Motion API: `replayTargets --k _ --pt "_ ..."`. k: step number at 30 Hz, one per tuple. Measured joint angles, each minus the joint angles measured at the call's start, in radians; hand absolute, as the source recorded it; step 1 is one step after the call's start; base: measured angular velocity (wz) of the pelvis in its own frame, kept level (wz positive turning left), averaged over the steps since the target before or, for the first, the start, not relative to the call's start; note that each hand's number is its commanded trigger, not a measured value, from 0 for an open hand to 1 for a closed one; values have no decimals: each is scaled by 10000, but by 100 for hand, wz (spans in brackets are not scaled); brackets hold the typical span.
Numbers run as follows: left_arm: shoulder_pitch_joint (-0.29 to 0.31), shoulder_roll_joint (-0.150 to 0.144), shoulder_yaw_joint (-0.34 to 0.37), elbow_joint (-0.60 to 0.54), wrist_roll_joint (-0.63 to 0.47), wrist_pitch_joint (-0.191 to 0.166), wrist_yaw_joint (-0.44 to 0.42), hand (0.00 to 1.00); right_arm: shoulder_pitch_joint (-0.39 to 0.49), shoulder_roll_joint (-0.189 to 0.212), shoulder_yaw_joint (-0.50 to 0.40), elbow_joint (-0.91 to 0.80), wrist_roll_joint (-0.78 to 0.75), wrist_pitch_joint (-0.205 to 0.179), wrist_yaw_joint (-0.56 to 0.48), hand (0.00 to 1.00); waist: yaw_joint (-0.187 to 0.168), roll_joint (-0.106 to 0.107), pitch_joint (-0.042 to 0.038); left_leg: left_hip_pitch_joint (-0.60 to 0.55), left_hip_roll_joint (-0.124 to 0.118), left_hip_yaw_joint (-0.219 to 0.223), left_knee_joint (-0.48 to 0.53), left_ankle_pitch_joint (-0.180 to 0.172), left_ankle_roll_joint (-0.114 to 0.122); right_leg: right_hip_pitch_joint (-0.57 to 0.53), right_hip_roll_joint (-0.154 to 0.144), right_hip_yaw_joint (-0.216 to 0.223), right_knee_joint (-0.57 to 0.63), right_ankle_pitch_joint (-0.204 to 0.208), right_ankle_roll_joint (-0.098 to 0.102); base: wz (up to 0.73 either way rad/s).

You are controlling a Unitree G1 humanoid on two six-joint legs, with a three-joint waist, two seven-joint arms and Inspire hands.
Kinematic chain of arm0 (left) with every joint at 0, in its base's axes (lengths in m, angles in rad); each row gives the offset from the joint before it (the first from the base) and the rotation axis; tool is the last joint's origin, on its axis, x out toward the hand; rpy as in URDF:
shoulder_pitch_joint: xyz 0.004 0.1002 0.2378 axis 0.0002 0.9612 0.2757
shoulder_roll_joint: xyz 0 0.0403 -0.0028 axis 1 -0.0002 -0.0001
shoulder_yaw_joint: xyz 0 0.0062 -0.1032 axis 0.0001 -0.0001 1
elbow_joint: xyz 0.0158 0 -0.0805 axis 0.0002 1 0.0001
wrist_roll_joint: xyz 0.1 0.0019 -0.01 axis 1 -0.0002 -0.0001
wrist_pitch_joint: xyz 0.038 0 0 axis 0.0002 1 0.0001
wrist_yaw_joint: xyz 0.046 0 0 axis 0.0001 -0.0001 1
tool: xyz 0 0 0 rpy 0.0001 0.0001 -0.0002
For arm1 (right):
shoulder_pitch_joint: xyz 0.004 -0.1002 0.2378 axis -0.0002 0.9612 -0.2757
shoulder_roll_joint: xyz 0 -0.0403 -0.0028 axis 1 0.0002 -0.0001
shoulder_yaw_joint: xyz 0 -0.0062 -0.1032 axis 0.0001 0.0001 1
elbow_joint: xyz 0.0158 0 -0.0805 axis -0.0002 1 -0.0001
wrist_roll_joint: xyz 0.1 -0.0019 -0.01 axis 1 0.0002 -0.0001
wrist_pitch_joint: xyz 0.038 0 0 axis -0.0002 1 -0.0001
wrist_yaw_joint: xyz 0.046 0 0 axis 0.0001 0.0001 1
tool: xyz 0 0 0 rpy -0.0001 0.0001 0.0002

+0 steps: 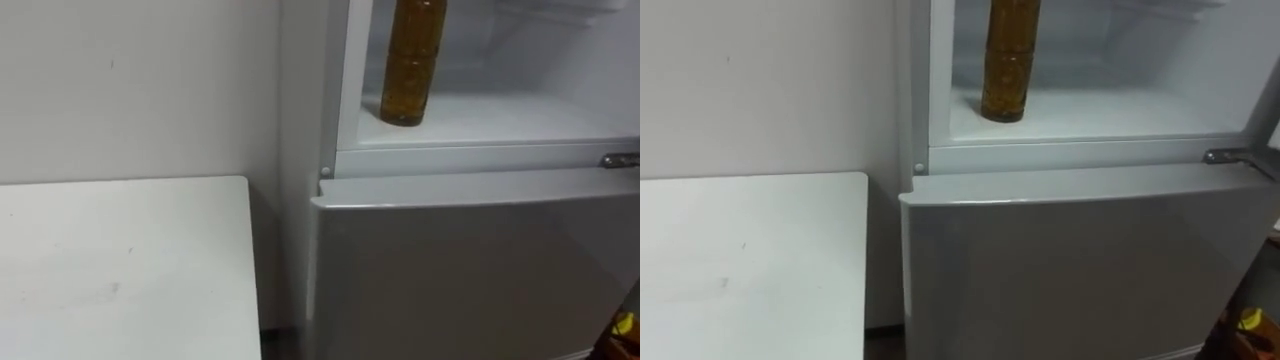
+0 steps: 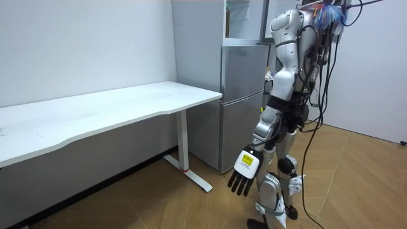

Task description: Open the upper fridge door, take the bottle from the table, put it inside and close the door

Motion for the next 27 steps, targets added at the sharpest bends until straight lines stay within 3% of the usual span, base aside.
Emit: replayTargets --k 4,9,12,24,27 --pt "25 -4 13 20 -6 -75 12 0 41 5 270 -189 -1215 158 -211 0 -20 24 16 38 -9 6 21 10 -2 -25 -9 10 38 -52 -1 0" --pt "34 -39 14 -23 -3 -210 27 0 424 7 1012 -1252 -1933 1045 -374 0 -77 24 17 108 -31 98 -57 60 -13 -187 -43 90 314 -164 -25 -6" --pt "36 -47 12 55 -5 -377 27 0 424 7 1439 -1519 -2111 1388 -393 0 -92 23 17 209 -35 156 -71 62 -17 -144 -51 135 368 -201 -27 -7" --pt "38 -51 16 455 -169 -487 208 0 580 6 2047 -2154 -2699 2278 -761 0 -89 -75 74 335 -77 162 -78 61 -16 -172 -105 181 558 -356 -20 0" --pt "42 -86 23 459 -179 -542 204 0 595 6 2066 -2154 -2714 2309 -742 0 -47 -92 84 348 -83 166 -78 60 -17 -176 -107 210 572 -375 -11 0"
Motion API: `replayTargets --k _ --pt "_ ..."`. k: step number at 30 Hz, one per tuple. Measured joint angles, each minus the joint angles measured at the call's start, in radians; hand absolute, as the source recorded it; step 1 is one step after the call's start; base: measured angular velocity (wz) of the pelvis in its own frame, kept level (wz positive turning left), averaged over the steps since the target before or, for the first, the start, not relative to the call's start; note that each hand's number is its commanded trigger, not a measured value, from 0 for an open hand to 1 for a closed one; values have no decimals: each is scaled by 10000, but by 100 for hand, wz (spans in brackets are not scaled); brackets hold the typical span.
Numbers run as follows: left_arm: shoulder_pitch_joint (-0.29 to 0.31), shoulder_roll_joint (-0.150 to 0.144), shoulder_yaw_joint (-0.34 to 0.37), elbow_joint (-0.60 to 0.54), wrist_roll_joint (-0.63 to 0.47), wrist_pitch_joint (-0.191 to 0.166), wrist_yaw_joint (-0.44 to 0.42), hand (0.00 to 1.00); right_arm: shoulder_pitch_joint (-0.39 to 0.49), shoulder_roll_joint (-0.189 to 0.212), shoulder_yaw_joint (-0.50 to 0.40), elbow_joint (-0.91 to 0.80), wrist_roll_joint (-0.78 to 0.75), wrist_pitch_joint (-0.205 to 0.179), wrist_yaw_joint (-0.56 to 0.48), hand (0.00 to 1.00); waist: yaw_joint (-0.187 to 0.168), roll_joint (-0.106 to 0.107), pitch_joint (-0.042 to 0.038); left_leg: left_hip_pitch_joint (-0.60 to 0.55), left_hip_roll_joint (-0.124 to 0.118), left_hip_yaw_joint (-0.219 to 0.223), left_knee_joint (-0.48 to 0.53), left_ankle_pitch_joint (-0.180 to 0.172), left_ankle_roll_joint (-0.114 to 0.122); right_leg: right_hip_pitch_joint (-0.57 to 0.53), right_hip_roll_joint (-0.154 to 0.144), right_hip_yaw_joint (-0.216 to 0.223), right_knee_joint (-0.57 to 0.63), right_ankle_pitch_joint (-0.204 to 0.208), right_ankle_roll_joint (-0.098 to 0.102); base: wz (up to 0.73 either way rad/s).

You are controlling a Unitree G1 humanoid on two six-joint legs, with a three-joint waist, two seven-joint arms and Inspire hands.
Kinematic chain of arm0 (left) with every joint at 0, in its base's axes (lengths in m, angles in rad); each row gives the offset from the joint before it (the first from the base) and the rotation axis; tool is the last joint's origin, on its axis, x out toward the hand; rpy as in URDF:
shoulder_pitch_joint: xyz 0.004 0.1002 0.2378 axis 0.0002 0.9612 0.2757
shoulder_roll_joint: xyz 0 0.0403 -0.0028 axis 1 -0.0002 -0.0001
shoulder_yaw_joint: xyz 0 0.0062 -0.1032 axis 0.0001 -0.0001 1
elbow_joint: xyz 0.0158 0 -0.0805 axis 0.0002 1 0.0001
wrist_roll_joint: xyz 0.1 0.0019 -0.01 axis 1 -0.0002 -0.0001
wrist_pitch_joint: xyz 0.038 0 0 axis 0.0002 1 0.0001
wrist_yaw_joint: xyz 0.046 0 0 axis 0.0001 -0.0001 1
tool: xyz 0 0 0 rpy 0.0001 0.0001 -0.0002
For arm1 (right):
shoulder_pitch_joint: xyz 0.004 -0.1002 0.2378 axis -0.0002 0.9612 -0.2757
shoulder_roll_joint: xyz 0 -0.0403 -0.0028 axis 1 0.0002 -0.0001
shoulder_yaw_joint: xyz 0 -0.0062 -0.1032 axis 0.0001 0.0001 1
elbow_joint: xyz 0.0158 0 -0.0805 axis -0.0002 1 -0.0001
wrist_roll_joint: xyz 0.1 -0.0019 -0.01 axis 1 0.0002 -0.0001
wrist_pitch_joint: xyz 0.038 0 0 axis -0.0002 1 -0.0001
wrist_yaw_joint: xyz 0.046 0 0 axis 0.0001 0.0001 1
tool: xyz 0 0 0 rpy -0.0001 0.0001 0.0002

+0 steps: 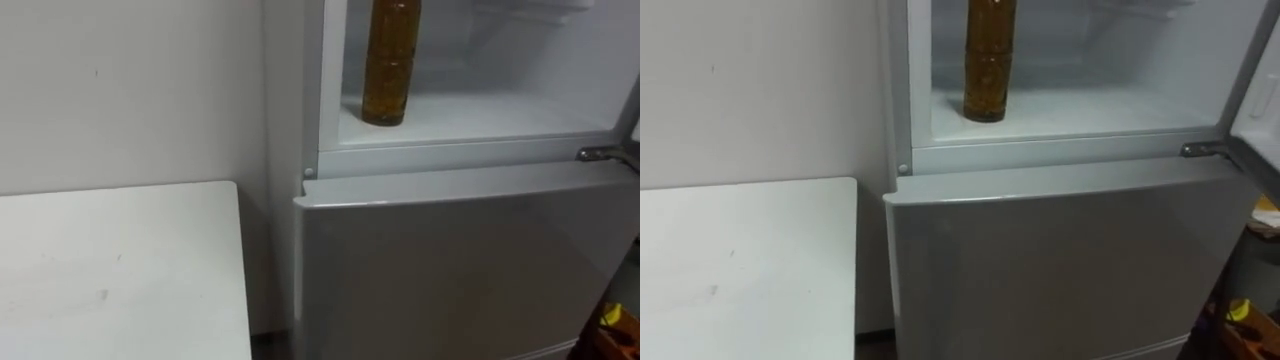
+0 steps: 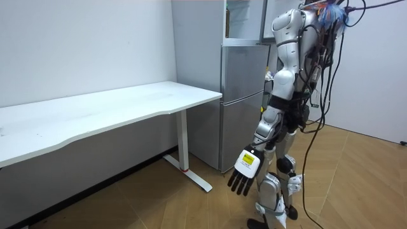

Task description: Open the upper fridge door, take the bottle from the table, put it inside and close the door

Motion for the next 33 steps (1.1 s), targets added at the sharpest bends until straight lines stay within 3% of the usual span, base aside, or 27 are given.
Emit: replayTargets --k 10,14,25,31,33 --pt "5 -149 0 0 -208 -312 -9 0 21 -1 54 0 -385 107 479 0 -4 -53 24 -1 -7 3 -3 0 0 -36 1 50 12 -7 5 0" --pt "12 -153 -12 4 -276 -321 -8 0 22 -1 253 -24 -781 477 571 0 -43 -177 57 -14 -5 22 -3 0 0 -104 2 84 162 -16 -10 -4" --pt "-3 -156 -4 227 -273 -346 16 0 81 0 916 -937 -1377 1727 1045 0 -135 -174 53 19 5 98 25 0 0 -164 -4 145 327 -32 -27 -1" --pt "-12 -140 8 478 -273 -375 205 0 84 -2 1514 -1434 -1708 1941 1641 0 -125 -164 47 11 31 74 66 0 -1 -230 -2 144 474 -57 -67 0" --pt "-8 -76 -12 503 -274 -375 229 0 58 -89 1544 -2201 -2237 1988 2053 0 -43 -216 10 -21 57 63 90 16 -30 -319 7 144 508 -95 -107 -4"
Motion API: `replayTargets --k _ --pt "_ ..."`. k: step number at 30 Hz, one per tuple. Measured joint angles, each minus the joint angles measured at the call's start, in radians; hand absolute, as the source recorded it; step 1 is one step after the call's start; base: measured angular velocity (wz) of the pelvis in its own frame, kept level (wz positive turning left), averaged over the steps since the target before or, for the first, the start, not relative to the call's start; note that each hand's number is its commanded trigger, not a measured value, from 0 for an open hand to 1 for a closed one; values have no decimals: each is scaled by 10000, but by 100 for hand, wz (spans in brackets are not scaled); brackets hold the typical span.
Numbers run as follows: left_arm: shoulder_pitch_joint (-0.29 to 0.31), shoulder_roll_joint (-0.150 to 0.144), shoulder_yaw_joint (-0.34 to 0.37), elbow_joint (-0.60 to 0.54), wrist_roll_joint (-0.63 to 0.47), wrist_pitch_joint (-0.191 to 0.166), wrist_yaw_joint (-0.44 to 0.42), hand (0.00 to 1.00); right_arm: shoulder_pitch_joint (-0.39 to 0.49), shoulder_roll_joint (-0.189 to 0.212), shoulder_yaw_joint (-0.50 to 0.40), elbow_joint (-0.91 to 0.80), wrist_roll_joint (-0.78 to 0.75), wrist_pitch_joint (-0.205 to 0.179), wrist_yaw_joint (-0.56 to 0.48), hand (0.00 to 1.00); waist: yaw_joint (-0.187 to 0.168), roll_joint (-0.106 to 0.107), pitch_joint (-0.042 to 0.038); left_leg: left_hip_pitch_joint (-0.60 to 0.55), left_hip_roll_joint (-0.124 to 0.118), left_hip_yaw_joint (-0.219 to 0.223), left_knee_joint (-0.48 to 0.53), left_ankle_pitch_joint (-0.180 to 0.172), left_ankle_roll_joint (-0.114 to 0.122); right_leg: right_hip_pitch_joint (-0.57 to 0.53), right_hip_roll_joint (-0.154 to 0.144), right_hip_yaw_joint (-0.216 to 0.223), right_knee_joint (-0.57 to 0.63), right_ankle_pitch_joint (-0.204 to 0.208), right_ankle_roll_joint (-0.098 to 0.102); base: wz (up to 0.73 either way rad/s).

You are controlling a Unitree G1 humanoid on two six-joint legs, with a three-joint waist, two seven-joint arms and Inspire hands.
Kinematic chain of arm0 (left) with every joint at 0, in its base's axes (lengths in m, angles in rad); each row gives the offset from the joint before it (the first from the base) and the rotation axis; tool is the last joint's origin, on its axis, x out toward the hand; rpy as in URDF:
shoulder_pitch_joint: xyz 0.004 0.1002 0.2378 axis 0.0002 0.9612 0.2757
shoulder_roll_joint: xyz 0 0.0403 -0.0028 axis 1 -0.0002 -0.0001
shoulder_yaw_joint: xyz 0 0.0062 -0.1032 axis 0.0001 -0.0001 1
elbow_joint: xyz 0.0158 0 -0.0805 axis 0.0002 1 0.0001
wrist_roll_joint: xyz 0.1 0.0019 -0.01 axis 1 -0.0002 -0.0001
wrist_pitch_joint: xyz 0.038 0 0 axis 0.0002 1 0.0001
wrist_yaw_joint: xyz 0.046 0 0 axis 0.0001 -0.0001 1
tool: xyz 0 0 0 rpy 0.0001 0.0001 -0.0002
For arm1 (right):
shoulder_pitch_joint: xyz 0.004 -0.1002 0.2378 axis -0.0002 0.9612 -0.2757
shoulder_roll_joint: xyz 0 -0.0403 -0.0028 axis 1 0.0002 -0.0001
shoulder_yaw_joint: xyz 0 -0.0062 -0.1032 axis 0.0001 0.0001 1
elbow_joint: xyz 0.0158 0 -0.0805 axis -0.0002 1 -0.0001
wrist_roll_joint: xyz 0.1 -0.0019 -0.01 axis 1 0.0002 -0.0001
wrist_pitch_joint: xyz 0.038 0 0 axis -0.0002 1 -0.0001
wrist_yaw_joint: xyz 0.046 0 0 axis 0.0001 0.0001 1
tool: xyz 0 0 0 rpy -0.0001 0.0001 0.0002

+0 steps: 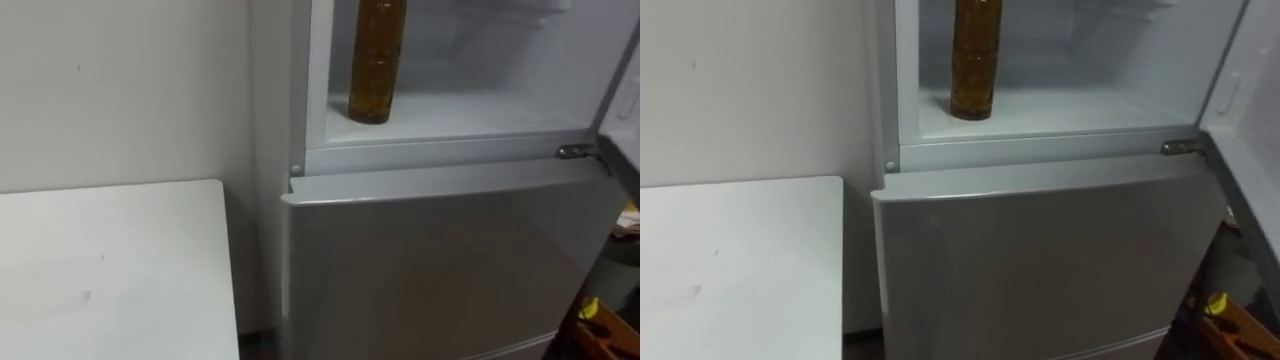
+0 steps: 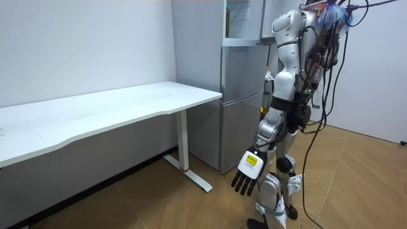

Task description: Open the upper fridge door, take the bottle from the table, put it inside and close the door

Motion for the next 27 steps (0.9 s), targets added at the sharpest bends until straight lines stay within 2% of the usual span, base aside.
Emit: replayTargets --k 1,2,3,4,5,6,7,8,9,11,12,13,15,17,20,22,27 --pt "2 28 -15 21 1 2 30 0 -93 -50 -46 -328 -7 -6 77 0 24 -34 -25 -9 15 -1 17 7 -12 0 12 -1 -4 -3 -11 0" --pt "8 106 -53 71 17 27 89 0 -341 -291 -84 -1003 -21 -145 188 0 63 -150 -131 -44 55 -11 86 12 -23 8 44 -1 -23 -6 -42 3" --pt "12 216 -141 76 43 79 155 0 -618 -553 -108 -1511 -58 -484 350 0 126 -294 -266 -69 92 -59 140 17 -34 68 93 -3 -84 -1 -76 8" --pt "-7 267 -165 77 65 93 159 0 -735 -678 -119 -1654 -114 -659 459 0 155 -349 -320 -47 114 -100 166 18 -37 173 126 -19 -177 15 -103 15" --pt "-24 385 -349 75 78 118 161 0 -897 -786 -185 -1912 -115 -1133 733 0 274 -447 -334 43 165 -184 186 11 -54 417 199 -60 -401 74 -138 20" --pt "-67 473 -513 71 81 142 165 0 -922 -790 -290 -2214 -116 -1536 1003 0 394 -578 -319 63 252 -267 254 -60 -178 644 278 -167 -623 155 -168 22" --pt "-107 496 -596 73 82 153 167 0 -920 -788 -341 -2369 -117 -1750 1151 0 456 -628 -307 53 298 -328 307 -122 -218 742 320 -229 -736 191 -174 20" --pt "-189 485 -763 89 84 257 167 0 -918 -785 -457 -2581 -116 -2138 1465 0 609 -665 -291 32 343 -380 378 -196 -230 878 371 -262 -935 277 -168 15" --pt "-218 456 -952 94 84 368 167 0 -938 -782 -470 -2797 -110 -2474 1815 0 778 -639 -273 1 364 -419 461 -283 -220 967 388 -283 -1051 332 -151 10" --pt "-207 431 -1044 98 81 514 180 0 -950 -768 -465 -2889 -112 -2879 2253 0 986 -537 -255 -29 368 -519 551 -395 -192 1048 379 -283 -1088 340 -125 7" --pt "-205 455 -1163 95 80 598 223 0 -952 -743 -466 -2892 -113 -3032 2450 0 1110 -461 -220 -24 350 -527 551 -404 -176 1065 361 -289 -1092 341 -112 5" --pt "-207 460 -1196 92 81 612 238 0 -954 -730 -464 -2890 -113 -3088 2541 0 1150 -415 -184 -24 341 -535 549 -405 -172 1075 354 -296 -1093 345 -105 7" --pt "-209 426 -1201 86 85 660 241 0 -957 -692 -460 -2888 -113 -3207 2862 0 1170 -208 -34 -44 281 -619 508 -396 -157 1097 308 -389 -1099 349 -72 10" --pt "-212 396 -1200 69 96 691 240 0 -958 -692 -458 -2884 -112 -3226 3000 0 1148 -61 45 -72 241 -635 464 -388 -146 1073 268 -468 -1099 326 -40 9" --pt "-274 372 -1199 47 160 728 228 0 -970 -690 -442 -2851 -99 -3295 3133 0 1142 43 -16 -196 215 -639 421 -362 -125 944 247 -518 -1102 319 -34 2" --pt "-330 392 -1183 36 332 728 190 0 -971 -690 -440 -2844 -119 -3310 3224 0 1146 54 -21 -228 219 -646 427 -356 -129 912 250 -521 -1104 319 -34 0" --pt "-408 407 -1292 37 381 626 144 0 -971 -691 -417 -2789 -114 -3326 3366 0 1161 -106 -38 -125 223 -796 399 -354 -132 988 261 -555 -1097 321 -34 2"
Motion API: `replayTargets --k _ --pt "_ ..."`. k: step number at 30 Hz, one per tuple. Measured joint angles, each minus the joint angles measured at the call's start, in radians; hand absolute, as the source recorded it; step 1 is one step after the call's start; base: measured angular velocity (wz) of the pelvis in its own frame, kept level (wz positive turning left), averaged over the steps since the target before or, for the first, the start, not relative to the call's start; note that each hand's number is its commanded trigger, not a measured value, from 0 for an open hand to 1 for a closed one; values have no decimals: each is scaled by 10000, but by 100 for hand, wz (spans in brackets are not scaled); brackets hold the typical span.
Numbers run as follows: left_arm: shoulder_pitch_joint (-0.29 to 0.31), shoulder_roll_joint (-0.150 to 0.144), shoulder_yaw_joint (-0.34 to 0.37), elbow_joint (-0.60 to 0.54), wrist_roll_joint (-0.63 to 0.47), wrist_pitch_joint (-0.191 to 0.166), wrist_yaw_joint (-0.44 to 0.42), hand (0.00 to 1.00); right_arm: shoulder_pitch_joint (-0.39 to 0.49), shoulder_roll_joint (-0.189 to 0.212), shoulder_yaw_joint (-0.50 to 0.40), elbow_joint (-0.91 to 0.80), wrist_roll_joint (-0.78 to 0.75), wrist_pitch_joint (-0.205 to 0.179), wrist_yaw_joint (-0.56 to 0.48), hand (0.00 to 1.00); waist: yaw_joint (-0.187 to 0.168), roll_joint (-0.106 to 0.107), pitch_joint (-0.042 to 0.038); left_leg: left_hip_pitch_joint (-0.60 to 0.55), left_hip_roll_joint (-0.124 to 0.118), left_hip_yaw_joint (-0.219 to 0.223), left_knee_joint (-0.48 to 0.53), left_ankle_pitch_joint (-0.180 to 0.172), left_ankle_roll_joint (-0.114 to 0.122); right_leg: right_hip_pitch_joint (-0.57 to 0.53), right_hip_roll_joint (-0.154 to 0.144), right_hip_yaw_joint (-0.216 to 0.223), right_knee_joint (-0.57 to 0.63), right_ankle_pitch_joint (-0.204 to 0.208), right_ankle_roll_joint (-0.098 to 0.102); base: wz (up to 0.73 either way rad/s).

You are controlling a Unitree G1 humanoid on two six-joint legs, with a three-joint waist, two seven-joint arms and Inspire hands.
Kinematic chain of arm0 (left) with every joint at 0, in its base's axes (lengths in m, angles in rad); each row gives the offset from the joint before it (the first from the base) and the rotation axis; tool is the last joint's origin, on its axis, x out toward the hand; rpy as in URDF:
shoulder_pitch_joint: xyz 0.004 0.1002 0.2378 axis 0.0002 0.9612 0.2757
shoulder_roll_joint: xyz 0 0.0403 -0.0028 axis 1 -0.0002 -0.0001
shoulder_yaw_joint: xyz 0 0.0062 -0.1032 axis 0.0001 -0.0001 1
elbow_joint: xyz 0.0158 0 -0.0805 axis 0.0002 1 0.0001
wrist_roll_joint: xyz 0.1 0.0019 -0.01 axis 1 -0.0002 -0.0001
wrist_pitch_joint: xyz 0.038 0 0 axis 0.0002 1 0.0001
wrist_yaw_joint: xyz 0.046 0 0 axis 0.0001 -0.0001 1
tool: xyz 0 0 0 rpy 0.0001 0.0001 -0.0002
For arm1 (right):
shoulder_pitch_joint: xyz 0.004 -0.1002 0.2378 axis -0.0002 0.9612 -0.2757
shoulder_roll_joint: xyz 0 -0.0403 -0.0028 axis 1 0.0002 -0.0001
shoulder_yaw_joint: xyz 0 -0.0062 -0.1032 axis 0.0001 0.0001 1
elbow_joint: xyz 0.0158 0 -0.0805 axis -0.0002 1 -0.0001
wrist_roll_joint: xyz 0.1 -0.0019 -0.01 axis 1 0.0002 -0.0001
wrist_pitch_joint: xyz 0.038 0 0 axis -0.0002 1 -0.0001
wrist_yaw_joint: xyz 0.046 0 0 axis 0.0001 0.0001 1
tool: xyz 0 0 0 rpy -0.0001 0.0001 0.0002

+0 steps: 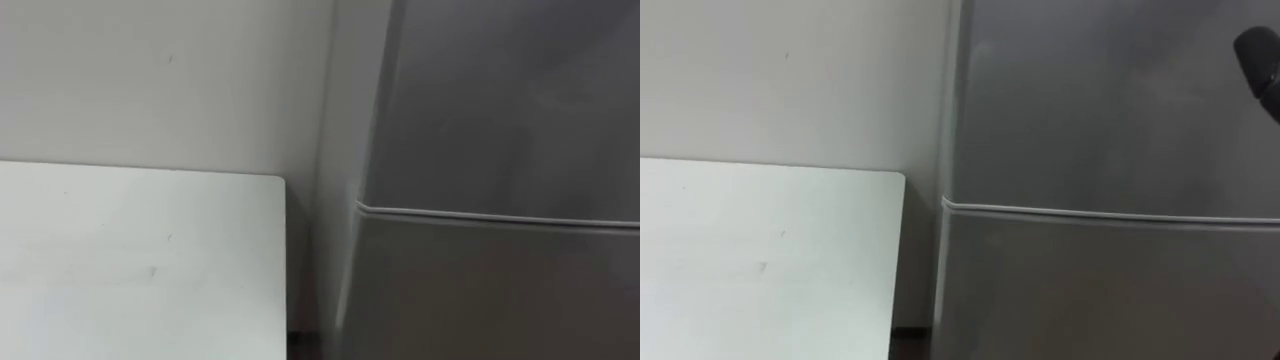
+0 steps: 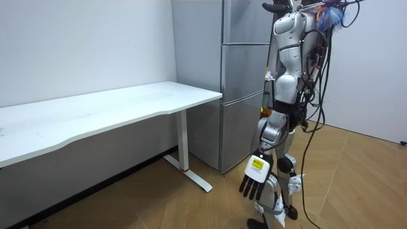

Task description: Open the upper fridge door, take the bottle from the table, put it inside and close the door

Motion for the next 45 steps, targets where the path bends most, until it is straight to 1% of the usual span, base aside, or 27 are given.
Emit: replayTargets --k 3,6,10,12,17,22,24,26,27,28,30,33,34,36,37,39,40,43,45 --pt "-2 -1 -104 5 0 -2 0 0 0 0 2 22 0 -1 72 0 -18 -85 14 1 -2 -15 -2 -1 0 6 -8 -31 -6 1 1 1" --pt "-3 -1 -105 8 -1 -3 -1 0 0 0 1 40 -9 -20 99 0 -7 -124 -13 8 -2 -9 1 -3 0 9 -13 -34 -5 2 2 0" --pt "-11 13 -110 0 14 14 -8 0 0 0 107 34 2 -81 287 0 -13 -114 -2 -37 -6 -29 -72 -4 -1 10 -7 -34 -4 2 3 0" --pt "-70 27 -110 2 17 107 -7 0 0 1 367 34 -32 -82 336 0 -14 -94 -6 -63 -6 -52 -69 -4 -8 21 -6 20 -8 2 0 0" --pt "-151 49 -124 3 15 184 20 0 0 8 816 27 -34 -75 590 0 35 -70 -16 -51 -16 -31 -39 31 -6 -13 -3 28 -27 8 -12 0" --pt "-170 36 -301 -126 133 285 17 0 -3 7 1108 27 -33 -54 1049 0 118 -9 -64 -97 -19 -27 -30 35 -4 -14 3 -10 -42 22 -21 0" --pt "-173 25 -306 -224 220 333 17 0 -4 6 1182 27 -33 -48 1243 0 222 91 -118 -97 -13 -30 -51 35 -4 -28 2 -49 -20 23 -21 0" --pt "-175 12 -306 -412 221 371 17 0 -63 6 1184 38 -43 -35 1259 0 277 129 -130 -97 -13 -45 -52 35 -4 -26 -5 -89 -13 23 -20 2" --pt "-182 3 -308 -473 221 370 15 0 -254 6 1244 70 -41 28 1255 0 299 151 -117 -87 -14 -48 -53 35 -4 -16 -9 -104 -12 24 -20 0" --pt "-190 5 -333 -479 222 371 10 0 -377 6 1297 106 -43 37 1257 0 297 198 -84 -72 -14 -42 -53 35 -4 -9 -8 -104 -12 24 -20 0" --pt "-200 19 -482 -484 226 382 -33 0 -951 7 1565 432 -43 37 1258 0 284 235 -54 -60 -14 -39 -54 35 -4 12 -8 -108 -11 23 -20 0" --pt "-247 40 -562 -486 223 413 -282 0 -1541 7 1784 1025 -36 50 1363 0 288 217 -25 -73 -15 -97 -41 37 -6 40 -19 -187 -13 23 -20 4" --pt "-250 52 -572 -495 233 422 -320 0 -1611 7 1822 1191 -36 45 1388 0 292 220 -17 -83 -16 -125 -35 38 -7 49 -20 -215 -12 23 -20 11" --pt "-312 98 -591 -570 570 583 -439 0 -1918 6 1956 1810 -47 142 1479 0 322 151 11 -207 -18 -269 51 37 -7 17 -16 -281 -25 22 -19 13" --pt "-333 109 -614 -598 627 606 -450 0 -1918 10 1964 1841 -72 117 1444 0 361 124 25 -233 -19 -270 61 36 -7 1 -16 -286 -31 21 -20 4" --pt "-311 150 -907 -646 626 782 -446 0 -1975 7 1980 2055 -16 89 1417 0 408 101 24 -255 -30 -259 40 35 -8 1 -16 -257 -87 21 -23 -2" --pt "-308 156 -952 -679 627 814 -445 0 -1988 7 1984 2117 -2 85 1393 0 414 95 24 -255 -32 -257 42 38 -6 11 -14 -256 -121 34 -32 0" --pt "-296 233 -1111 -791 624 835 -433 0 -1999 7 2055 2445 -79 -74 1213 0 471 34 22 -255 -40 -266 61 55 3 11 -19 -259 -134 50 -29 0" --pt "-298 257 -1187 -792 629 856 -444 0 -2215 9 2123 2963 -576 -319 951 0 485 3 21 -290 -41 -253 112 55 7 27 -27 -276 -125 74 -24 0"
